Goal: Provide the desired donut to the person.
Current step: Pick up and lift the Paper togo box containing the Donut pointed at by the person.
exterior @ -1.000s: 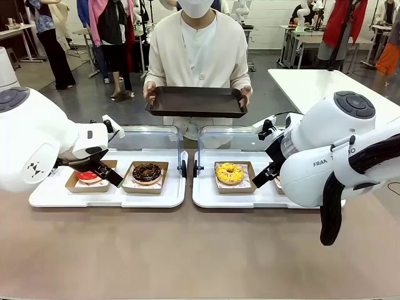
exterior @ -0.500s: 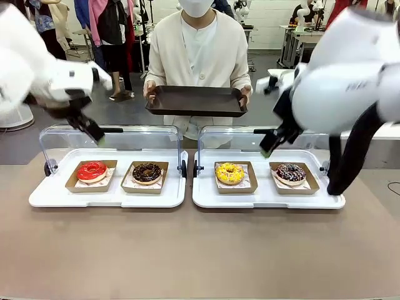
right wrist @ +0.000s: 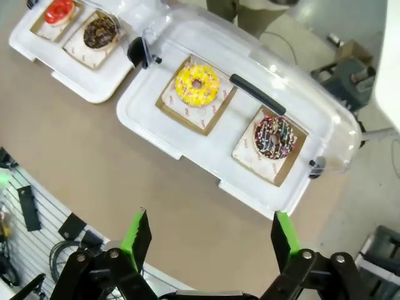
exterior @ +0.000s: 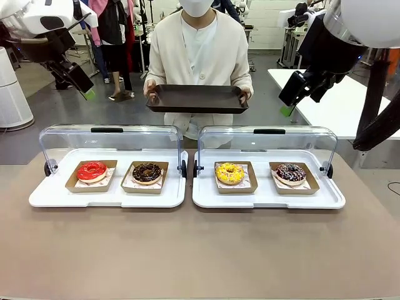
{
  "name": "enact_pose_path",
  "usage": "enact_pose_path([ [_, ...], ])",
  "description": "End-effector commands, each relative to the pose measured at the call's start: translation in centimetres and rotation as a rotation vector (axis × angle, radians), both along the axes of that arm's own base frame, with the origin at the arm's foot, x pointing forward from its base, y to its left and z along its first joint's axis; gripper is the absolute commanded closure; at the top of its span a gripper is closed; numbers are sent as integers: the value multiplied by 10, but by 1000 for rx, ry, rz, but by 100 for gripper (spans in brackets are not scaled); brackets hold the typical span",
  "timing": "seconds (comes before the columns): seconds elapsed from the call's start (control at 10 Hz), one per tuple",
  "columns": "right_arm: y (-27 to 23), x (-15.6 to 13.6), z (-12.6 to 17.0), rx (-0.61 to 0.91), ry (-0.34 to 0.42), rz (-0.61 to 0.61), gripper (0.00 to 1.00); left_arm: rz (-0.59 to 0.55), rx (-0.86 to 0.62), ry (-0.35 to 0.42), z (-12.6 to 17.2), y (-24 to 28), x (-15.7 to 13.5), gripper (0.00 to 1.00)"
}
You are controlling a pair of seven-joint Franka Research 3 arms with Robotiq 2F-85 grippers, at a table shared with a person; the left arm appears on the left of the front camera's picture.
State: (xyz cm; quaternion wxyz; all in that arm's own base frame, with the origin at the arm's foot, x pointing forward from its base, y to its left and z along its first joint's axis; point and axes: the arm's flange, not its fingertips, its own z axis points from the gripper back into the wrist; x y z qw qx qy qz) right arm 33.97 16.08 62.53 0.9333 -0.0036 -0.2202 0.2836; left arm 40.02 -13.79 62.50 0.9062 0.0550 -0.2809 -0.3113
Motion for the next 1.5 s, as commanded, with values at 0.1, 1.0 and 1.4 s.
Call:
enact_pose_path([
  [0.1,-2,13,-18,12,7,-1,0,-6,5,17,-16,-2,1,0],
  [1.0,-129,58,-17,468,147,551,0,-398,-422,107,-10,78,49,0],
  [1.4,-234,47,-41,521,60,748,0,-578,-709,97,-16,174,56,0],
])
